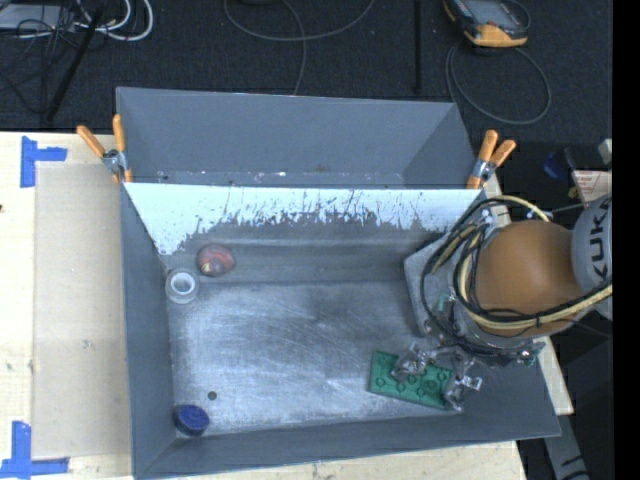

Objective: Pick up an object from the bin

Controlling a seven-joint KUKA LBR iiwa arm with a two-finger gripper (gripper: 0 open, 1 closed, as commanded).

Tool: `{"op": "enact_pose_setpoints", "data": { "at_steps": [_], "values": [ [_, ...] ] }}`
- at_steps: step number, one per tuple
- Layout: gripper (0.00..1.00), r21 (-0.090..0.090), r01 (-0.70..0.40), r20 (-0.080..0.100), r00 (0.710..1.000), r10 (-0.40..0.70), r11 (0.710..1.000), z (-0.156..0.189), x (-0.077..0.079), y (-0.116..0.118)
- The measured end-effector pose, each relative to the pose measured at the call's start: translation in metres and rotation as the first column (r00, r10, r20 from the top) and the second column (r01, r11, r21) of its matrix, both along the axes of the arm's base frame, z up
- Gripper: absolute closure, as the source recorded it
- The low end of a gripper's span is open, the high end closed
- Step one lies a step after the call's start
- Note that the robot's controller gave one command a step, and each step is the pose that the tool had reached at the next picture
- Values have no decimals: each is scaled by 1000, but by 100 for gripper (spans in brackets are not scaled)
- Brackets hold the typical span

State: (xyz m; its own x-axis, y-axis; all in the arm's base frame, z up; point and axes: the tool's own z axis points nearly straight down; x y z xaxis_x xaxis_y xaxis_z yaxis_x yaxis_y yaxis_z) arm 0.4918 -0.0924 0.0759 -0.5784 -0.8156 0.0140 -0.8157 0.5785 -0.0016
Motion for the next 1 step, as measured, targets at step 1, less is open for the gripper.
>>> {"op": "enact_pose_setpoints", "data": {
  "at_steps": [1],
  "values": [
    [100, 11, -278, 12, 961, 278, 961, 162, 32, -23]
  ]
}}
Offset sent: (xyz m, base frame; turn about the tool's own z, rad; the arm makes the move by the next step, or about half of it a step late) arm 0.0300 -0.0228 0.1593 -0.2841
